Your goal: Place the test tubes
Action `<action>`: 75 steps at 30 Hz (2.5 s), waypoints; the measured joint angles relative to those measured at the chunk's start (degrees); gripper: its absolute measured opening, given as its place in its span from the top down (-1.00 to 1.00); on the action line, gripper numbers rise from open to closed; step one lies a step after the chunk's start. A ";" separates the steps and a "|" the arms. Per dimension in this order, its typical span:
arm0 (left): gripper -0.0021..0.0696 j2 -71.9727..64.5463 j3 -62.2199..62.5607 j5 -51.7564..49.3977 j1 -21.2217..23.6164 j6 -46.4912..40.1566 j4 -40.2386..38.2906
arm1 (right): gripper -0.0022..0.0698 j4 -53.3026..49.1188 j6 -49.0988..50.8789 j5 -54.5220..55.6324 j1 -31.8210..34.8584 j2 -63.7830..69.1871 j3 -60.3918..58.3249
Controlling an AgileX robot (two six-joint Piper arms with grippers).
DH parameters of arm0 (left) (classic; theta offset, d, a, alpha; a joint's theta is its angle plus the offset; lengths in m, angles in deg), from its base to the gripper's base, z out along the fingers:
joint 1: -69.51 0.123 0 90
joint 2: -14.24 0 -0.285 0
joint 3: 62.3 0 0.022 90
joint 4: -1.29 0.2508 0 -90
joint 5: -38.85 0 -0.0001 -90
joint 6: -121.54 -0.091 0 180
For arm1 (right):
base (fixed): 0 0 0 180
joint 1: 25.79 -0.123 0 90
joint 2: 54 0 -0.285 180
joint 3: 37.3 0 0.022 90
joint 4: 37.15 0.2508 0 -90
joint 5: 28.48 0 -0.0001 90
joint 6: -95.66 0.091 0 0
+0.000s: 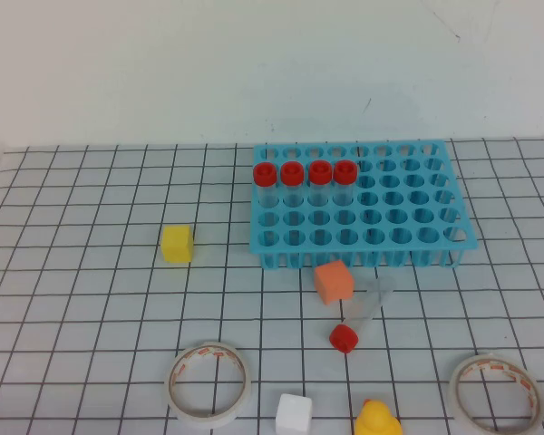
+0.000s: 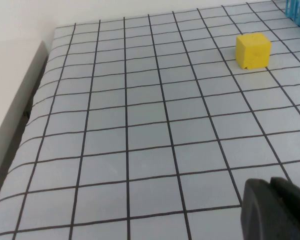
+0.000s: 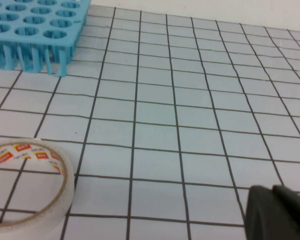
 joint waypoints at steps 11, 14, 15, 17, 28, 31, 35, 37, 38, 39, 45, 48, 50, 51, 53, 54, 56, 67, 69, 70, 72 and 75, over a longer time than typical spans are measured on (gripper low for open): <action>0.95 0.00 0.00 0.00 0.00 0.00 0.00 | 0.94 1.04 -0.78 0.00 0.00 0.00 0.00; 0.95 0.00 0.00 0.00 0.00 0.00 0.00 | 0.94 1.09 -1.29 0.00 0.00 0.00 0.00; 0.95 0.00 0.00 0.00 0.00 0.00 0.00 | 0.94 1.18 -1.29 0.00 0.00 0.00 0.00; 0.95 0.00 0.00 0.00 0.00 0.00 0.00 | 0.94 1.18 -1.29 0.00 0.00 0.00 0.00; 0.95 0.00 0.00 0.00 0.00 0.00 0.00 | 0.94 1.18 -1.43 0.00 0.00 0.00 0.00; 0.95 0.00 0.00 0.00 0.00 0.00 0.00 | 0.94 1.18 -1.43 0.00 0.00 0.00 0.00; 0.95 0.00 0.00 0.00 0.00 0.00 0.00 | 0.94 1.18 -1.43 0.00 0.00 0.00 0.00; 0.95 0.00 0.00 0.00 0.00 0.00 0.00 | 0.94 1.18 -1.43 0.00 0.00 0.00 0.00; 0.95 0.00 0.00 0.00 0.00 0.00 0.00 | 0.94 1.18 -1.43 0.00 0.00 0.00 0.00; 0.95 0.00 0.00 0.00 0.00 0.00 0.00 | 0.94 1.18 -1.43 0.00 0.00 0.00 0.00; 0.95 0.00 0.00 0.00 0.00 0.00 0.00 | 0.94 1.18 -1.43 0.00 0.00 0.00 0.00; 0.95 0.00 0.00 0.00 0.00 0.00 0.00 | 0.94 1.18 -1.43 0.00 0.00 0.00 0.00; 0.95 0.00 0.00 0.00 0.00 0.00 0.00 | 0.94 1.18 -1.43 0.00 0.00 0.00 0.00; 0.95 0.00 0.00 0.00 0.00 0.00 0.00 | 0.94 1.18 -1.43 0.00 0.00 0.00 0.00; 0.95 0.00 0.00 0.00 0.00 0.00 0.00 | 0.94 1.18 -1.43 0.00 0.00 0.00 0.00; 0.95 0.00 0.00 0.00 0.00 0.00 0.00 | 0.94 1.18 -1.43 0.00 0.00 0.00 0.00; 0.95 0.00 0.00 0.00 0.00 0.00 0.00 | 0.94 1.18 -1.43 0.00 0.00 0.00 0.00; 0.95 0.00 -0.11 12.67 0.00 0.00 0.00 | 0.94 1.36 -1.43 7.26 0.00 0.00 -0.49; 0.95 0.00 -0.11 19.90 0.00 0.00 0.10 | 0.94 1.36 -1.43 14.51 0.00 0.00 -0.49; 0.95 0.00 -0.11 27.82 0.00 -0.39 0.26 | 0.94 1.36 -1.43 20.35 0.00 0.00 -0.49; 0.95 0.00 -0.11 33.69 0.00 -0.43 0.26 | 0.94 1.36 -1.43 27.68 0.00 0.00 -0.49; 0.95 0.00 -0.11 39.83 0.00 -0.52 0.26 | 0.94 1.36 -1.43 36.23 0.00 0.00 -0.49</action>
